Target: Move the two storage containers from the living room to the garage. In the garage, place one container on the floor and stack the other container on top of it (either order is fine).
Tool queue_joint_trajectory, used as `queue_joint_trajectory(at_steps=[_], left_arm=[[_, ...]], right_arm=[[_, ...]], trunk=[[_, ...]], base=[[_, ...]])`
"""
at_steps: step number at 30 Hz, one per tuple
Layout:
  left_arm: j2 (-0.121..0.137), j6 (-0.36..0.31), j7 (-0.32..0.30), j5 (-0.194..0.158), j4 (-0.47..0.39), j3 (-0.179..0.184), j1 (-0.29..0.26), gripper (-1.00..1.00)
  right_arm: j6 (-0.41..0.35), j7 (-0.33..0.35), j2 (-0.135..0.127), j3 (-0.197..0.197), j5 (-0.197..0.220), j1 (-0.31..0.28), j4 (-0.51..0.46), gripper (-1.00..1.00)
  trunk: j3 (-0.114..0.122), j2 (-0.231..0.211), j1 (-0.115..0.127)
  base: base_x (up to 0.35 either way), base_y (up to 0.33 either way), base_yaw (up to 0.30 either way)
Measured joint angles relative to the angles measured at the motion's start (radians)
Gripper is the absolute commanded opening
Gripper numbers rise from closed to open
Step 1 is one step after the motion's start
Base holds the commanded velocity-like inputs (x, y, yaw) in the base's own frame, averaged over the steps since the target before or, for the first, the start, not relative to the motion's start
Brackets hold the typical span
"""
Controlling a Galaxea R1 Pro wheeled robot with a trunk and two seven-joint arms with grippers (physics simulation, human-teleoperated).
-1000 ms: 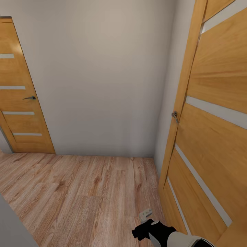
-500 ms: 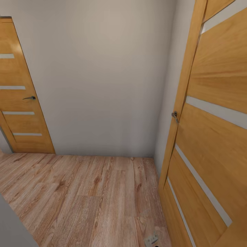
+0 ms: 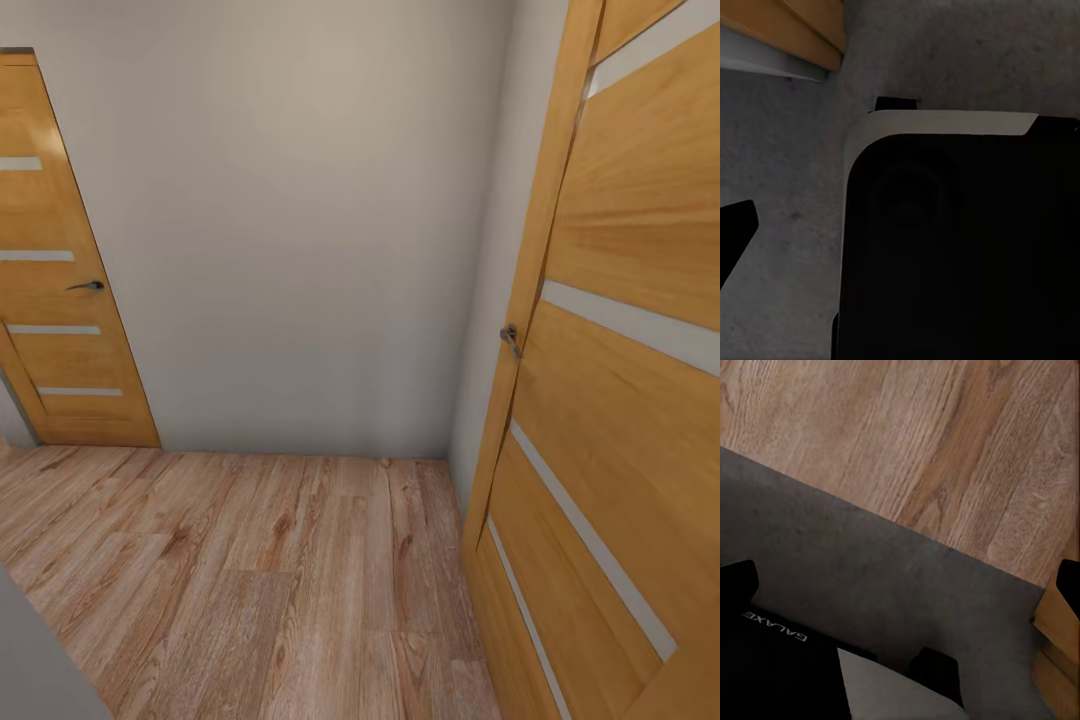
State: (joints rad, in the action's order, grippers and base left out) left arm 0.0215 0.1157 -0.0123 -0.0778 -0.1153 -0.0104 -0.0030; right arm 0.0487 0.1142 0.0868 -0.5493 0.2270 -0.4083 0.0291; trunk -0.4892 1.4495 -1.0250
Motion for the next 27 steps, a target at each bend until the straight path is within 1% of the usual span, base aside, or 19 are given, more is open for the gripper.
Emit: queue_joint_trajectory(at_steps=[1, 2, 4, 6, 8, 11, 16, 22, 23, 24, 25, 27], left_arm=[[0.0, 0.0, 0.0, 0.0, 0.0, 0.0, 0.0, 1.0], [0.0, 0.0, 0.0, 0.0, 0.0, 0.0, 0.0, 1.0], [0.0, 0.0, 0.0, 0.001, 0.0, 0.0, 0.0, 1.0], [0.0, 0.0, 0.0, 0.001, 0.0, 0.001, 0.0, 1.0], [0.0, 0.0, 0.0, 0.001, 0.0, 0.001, 0.0, 1.0], [0.0, -0.001, 0.0, 0.001, 0.0, 0.001, 0.0, 1.0], [0.0, -0.003, 0.001, 0.001, 0.0, 0.0, 0.0, 1.0], [0.0, -0.002, 0.001, 0.001, 0.0, 0.0, 0.0, 1.0], [0.0, -0.002, 0.001, 0.002, 0.0, 0.0, 0.0, 1.0], [0.0, -0.001, 0.002, 0.002, 0.0, 0.0, 0.0, 1.0], [0.0, -0.001, 0.002, 0.003, 0.0, 0.0, 0.0, 1.0], [0.0, -0.001, 0.002, 0.003, 0.0, 0.0, 0.0, 1.0]], right_arm=[[0.004, 0.0, -0.015, 0.0, 0.001, 0.007, 0.0, 1.0], [0.004, 0.0, -0.019, 0.0, 0.001, 0.01, 0.0, 1.0], [0.02, 0.0, -0.042, 0.0, 0.003, 0.043, 0.0, 1.0], [0.039, 0.0, -0.053, 0.0, 0.003, 0.074, 0.0, 1.0], [0.048, -0.001, -0.074, 0.0, 0.006, 0.102, 0.0, 1.0], [0.049, -0.001, -0.08, 0.001, 0.009, 0.11, 0.001, 1.0], [0.05, -0.002, -0.094, 0.001, 0.011, 0.157, 0.001, 1.0], [0.051, -0.003, -0.097, 0.002, 0.015, 0.196, 0.001, 1.0], [0.051, -0.003, -0.097, 0.002, 0.023, 0.205, 0.001, 1.0], [0.051, -0.003, -0.099, 0.002, 0.046, 0.217, 0.001, 1.0], [0.051, -0.002, -0.099, 0.002, 0.057, 0.225, 0.001, 1.0], [0.051, -0.002, -0.099, 0.003, 0.067, 0.234, 0.001, 1.0]], trunk=[[0.0, 0.0, 0.0], [0.0, 0.0, 0.0], [0.0, 0.0, 0.0], [0.0, 0.0, 0.0], [0.0, 0.0, 0.0], [0.0, 0.0, 0.0], [0.0, 0.0, 0.0], [0.0, 0.0, 0.0], [0.0, 0.0, 0.0], [0.0, 0.0, 0.0], [0.0, 0.0, 0.0], [0.0, 0.0, 0.0]], base=[[0.0, 0.0, 0.0], [0.0, 0.0, 0.0], [0.0, 0.0, 0.0], [0.0, 0.0, 0.0], [0.0, 0.0, 0.0], [0.0, 0.0, 0.0], [0.0, 0.0, 0.0], [0.0, 0.0, 0.0], [0.0, 0.0, 0.0], [0.0, 0.0, 0.0], [0.0, 0.0, 0.0], [0.0, 0.0, 0.0]])
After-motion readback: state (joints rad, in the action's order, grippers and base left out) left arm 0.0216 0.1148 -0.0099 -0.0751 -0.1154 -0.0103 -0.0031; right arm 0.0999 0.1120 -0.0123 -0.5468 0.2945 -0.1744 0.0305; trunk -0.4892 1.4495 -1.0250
